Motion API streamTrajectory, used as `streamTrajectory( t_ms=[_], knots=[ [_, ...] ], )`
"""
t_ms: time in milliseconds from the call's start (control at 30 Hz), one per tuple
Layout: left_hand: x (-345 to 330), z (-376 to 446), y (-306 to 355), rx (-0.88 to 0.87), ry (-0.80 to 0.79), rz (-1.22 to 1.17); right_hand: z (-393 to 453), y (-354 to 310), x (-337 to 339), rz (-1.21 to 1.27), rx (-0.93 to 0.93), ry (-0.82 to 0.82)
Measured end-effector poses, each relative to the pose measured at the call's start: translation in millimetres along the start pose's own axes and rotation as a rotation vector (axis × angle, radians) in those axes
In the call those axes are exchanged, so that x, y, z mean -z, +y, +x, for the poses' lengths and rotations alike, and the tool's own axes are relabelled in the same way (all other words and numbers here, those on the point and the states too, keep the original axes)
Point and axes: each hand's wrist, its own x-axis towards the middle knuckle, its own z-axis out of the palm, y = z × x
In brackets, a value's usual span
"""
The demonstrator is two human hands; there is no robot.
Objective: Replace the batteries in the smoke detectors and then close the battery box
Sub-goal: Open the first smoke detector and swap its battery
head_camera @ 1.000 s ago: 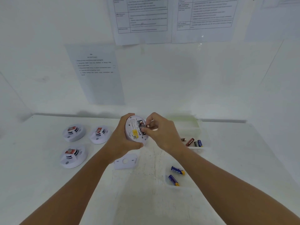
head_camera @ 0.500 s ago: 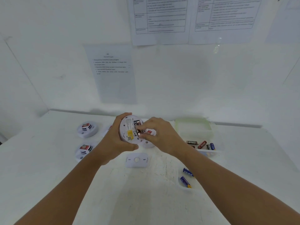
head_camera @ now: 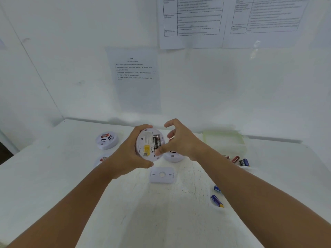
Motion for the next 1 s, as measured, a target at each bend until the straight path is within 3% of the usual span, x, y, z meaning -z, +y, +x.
streamTrajectory(
  t_ms=[100, 167, 333, 500, 800, 1000],
  knots=[
    [5.9, -1.5, -9.9, 0.024, 0.138, -0.131, -0.2, 14.6, -10.9, 0.019, 0.027, 0.077],
    [11.7, -4.5, -16.8, 0.032, 0.189, -0.125, -3.5, 27.9, -16.7, -0.136, 0.069, 0.06],
    [22.2, -14.9, -30.0, 0.069, 0.197, -0.066, -8.3, 52.5, -31.7, -0.722, 0.092, -0.275],
    [26.7, -22.8, -36.1, 0.079, 0.134, -0.067, -5.0, 52.9, -50.7, -0.925, 0.045, -0.335],
    [34.8, -33.0, -43.4, 0.08, 0.026, -0.056, -11.4, 56.7, -47.0, -0.928, 0.061, -0.197],
    [41.8, -32.2, -46.4, 0.092, -0.049, -0.07, -15.6, 26.4, -36.1, -0.561, 0.331, 0.038]
  ],
)
